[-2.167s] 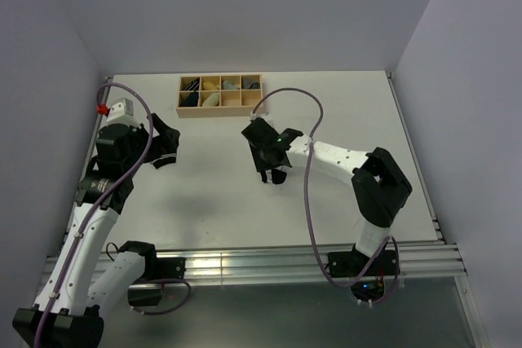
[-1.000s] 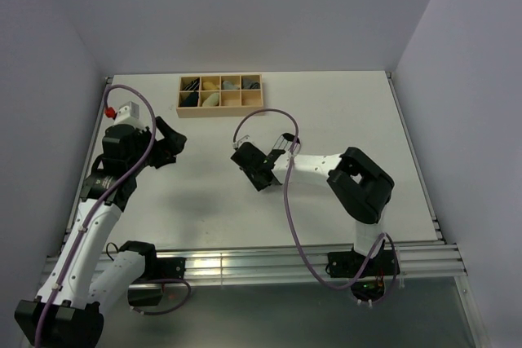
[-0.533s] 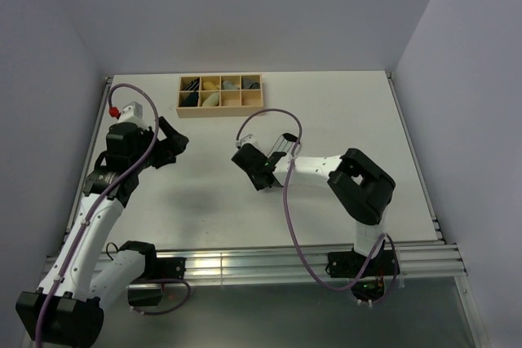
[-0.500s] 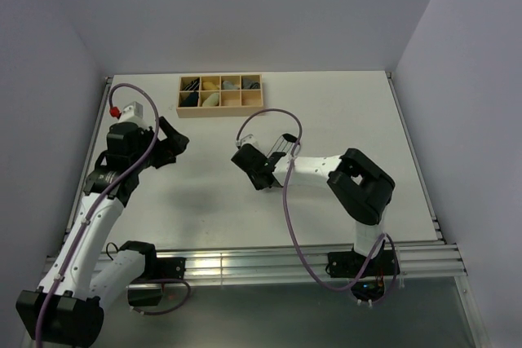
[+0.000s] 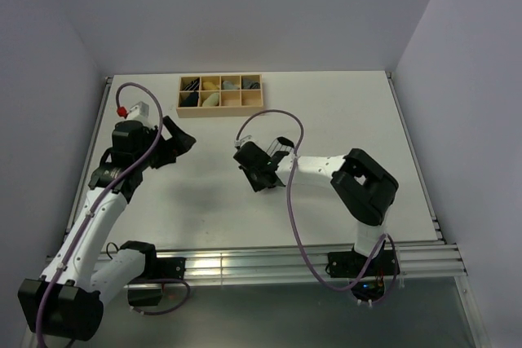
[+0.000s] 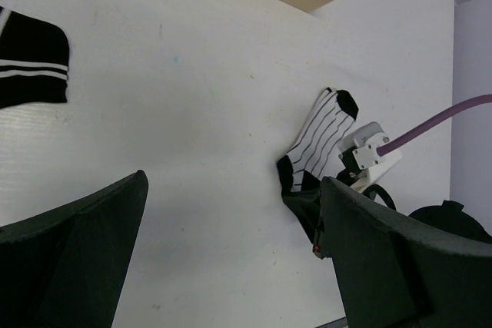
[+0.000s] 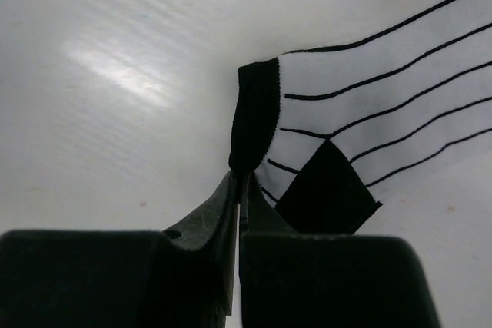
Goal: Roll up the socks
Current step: Roll the sock at the center of the board.
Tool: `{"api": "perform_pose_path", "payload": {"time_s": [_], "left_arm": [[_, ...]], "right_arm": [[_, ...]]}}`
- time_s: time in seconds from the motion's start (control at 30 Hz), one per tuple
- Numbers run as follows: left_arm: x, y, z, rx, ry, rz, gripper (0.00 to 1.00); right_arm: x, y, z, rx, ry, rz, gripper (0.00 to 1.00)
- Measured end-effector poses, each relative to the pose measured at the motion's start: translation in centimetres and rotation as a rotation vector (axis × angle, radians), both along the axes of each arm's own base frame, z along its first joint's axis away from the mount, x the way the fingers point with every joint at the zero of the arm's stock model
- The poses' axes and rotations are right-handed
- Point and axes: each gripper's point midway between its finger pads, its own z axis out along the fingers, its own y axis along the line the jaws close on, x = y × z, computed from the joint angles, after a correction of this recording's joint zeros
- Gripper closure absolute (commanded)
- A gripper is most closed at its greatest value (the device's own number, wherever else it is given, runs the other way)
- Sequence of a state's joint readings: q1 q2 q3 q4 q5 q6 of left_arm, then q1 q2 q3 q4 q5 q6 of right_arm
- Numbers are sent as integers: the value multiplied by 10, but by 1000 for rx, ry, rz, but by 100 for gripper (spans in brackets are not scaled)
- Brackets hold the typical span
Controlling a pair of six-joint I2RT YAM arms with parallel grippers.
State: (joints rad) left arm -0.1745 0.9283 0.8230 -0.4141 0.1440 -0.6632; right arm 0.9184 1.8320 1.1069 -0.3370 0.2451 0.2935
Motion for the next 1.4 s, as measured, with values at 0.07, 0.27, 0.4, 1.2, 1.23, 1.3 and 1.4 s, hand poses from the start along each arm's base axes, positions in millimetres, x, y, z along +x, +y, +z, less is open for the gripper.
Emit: {"api": "perform_pose_path", "payload": {"time_s": [0.07,0.27,0.4,1.2,1.23,1.3,1.4], "left_arm": [[0,-7,-7,-17,17,-16,1],[-5,-35,-36,-60,101,-68,4],[-8,-57,-57,-89,161,-98,7],[6,-152,-157,-94,449,-190,27],[5,-153,-159,-92,456,-192,27],[3,-154,-165,-86,473,-195,27],[-3,-157,-172,-84,505,-199,29]], "right_arm": [[-9,12,1,59,50,38,100],[-25,35,3,256,199,108,100],[-24,36,3,396,293,95,100],[-21,31,14,662,437,87,100],[-21,31,14,662,437,87,100],[-20,31,15,663,435,88,100],[-19,32,15,665,428,89,100]]}}
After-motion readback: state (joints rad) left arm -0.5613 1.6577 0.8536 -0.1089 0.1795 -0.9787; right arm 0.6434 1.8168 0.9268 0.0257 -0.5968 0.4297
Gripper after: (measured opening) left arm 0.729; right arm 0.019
